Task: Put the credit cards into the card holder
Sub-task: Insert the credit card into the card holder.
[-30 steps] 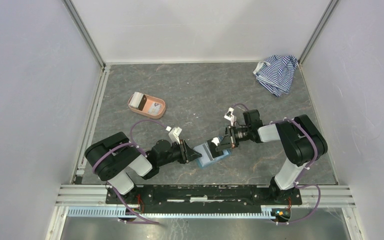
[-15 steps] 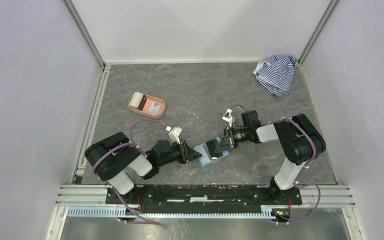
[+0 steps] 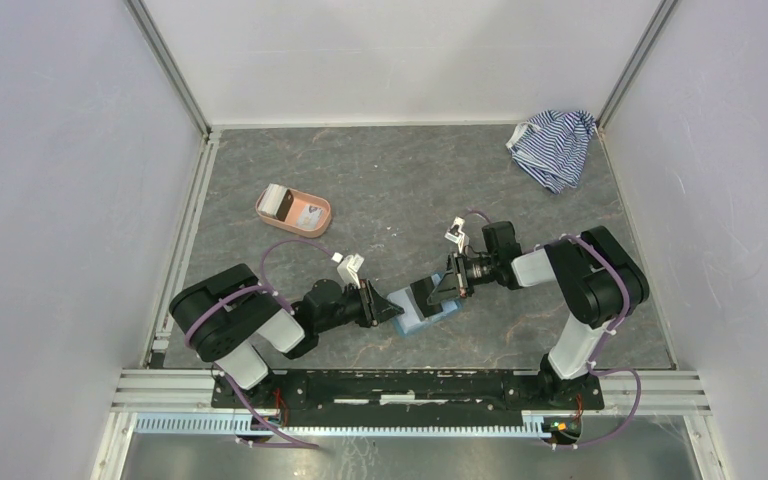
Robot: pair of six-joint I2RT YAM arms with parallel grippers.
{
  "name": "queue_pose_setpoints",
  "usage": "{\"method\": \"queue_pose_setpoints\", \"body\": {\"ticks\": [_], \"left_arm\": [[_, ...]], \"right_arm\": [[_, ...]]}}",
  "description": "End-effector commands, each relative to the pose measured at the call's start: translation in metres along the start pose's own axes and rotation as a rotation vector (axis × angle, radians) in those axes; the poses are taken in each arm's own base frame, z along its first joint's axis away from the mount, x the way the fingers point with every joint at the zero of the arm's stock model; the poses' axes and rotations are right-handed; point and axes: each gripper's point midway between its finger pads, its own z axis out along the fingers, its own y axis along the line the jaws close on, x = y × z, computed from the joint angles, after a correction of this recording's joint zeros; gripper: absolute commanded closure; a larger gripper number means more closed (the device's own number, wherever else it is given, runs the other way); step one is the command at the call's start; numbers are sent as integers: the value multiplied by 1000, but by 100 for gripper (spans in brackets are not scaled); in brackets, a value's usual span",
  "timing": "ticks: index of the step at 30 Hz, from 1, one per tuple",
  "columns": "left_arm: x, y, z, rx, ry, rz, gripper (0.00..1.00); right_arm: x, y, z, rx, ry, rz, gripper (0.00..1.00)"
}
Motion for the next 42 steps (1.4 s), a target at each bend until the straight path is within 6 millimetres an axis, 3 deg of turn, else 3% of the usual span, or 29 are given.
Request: {"method": "queue_pose_setpoints", "body": {"ticks": [1,19,21,23,26,34,42], "left_arm": [[-7,-8,5,20,-22,62,69],[-16,-18,11,29,-28,105,68],[-17,-19,11,26,-30,109,68],[-18,-19,10,21,-33,114,68],[-21,-19,11,13,-37,127,68],[-41,-28,28,-11,-48,179,66],[-65,-18,41,-75,-45,205,66]], "right_arm": [[0,-5,3,21,-5,-4,93],[7,-14,10,88,64,-58,88],[6,-14,10,90,65,-62,85],[5,-14,10,91,67,-69,77],[4,-15,9,99,64,-83,75],[-1,-15,8,112,66,-115,74],[-3,-17,7,133,68,-140,73]]}}
